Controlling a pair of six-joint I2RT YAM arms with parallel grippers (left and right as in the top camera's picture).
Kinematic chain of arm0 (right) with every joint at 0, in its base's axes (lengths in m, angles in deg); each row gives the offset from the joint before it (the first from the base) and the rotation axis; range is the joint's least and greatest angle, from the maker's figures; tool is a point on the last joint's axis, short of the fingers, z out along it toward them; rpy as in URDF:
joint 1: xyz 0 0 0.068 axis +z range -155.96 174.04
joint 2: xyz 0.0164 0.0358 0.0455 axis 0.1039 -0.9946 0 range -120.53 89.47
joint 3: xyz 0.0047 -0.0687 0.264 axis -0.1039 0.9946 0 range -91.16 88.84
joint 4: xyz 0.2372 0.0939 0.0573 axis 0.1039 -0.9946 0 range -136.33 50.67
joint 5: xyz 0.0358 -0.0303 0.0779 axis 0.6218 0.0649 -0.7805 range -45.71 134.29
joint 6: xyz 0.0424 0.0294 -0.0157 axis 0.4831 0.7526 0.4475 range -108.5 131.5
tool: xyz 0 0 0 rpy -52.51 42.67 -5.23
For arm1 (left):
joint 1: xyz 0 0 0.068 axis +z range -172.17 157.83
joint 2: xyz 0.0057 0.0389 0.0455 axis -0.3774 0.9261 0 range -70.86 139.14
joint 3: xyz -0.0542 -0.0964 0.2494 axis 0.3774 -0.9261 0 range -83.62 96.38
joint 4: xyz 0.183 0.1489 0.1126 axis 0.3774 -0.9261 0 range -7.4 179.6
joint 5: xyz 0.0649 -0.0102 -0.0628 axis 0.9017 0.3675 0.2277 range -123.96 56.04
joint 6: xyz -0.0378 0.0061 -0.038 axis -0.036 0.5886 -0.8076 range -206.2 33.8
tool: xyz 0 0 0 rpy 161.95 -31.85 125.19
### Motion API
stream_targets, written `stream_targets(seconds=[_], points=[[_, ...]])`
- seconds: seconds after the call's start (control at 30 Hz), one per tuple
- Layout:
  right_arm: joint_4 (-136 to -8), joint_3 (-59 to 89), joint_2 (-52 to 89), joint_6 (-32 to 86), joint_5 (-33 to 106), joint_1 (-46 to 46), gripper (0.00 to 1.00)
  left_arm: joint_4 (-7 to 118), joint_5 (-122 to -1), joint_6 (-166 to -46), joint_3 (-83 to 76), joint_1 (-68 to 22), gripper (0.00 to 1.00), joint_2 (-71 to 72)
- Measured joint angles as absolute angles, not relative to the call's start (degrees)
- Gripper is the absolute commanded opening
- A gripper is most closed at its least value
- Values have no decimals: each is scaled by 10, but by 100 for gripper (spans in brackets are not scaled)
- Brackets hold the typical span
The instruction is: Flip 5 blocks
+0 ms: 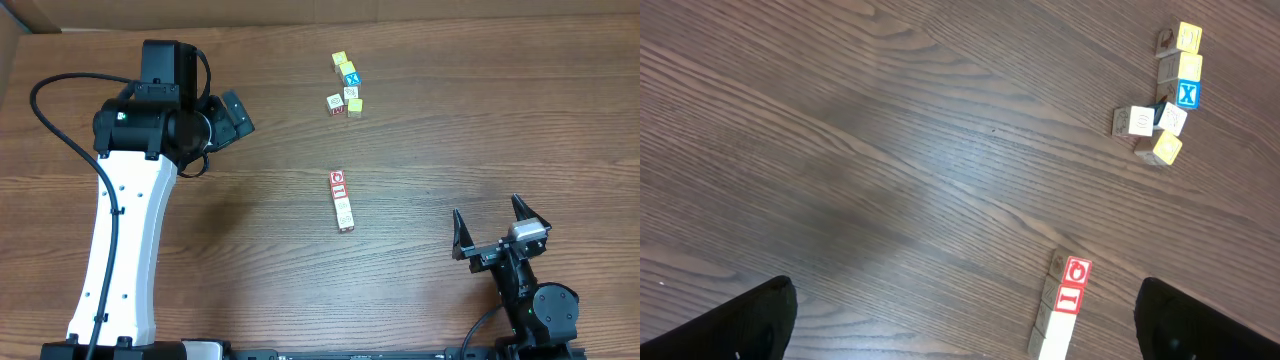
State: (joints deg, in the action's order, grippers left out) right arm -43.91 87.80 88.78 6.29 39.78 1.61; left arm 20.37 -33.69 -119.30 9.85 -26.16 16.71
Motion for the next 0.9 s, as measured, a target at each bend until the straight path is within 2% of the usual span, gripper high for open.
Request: stream_targets(seconds=[0.4,0.73,0.9], points=[[-439,878,888,63,398,16,100,199,-319,-1164,98,-262,100,137],[-439,878,888,63,398,16,100,63,-303,-1115,98,-262,100,15],[-439,878,888,63,398,16,100,73,-302,-1113,71,-262,100,-14]])
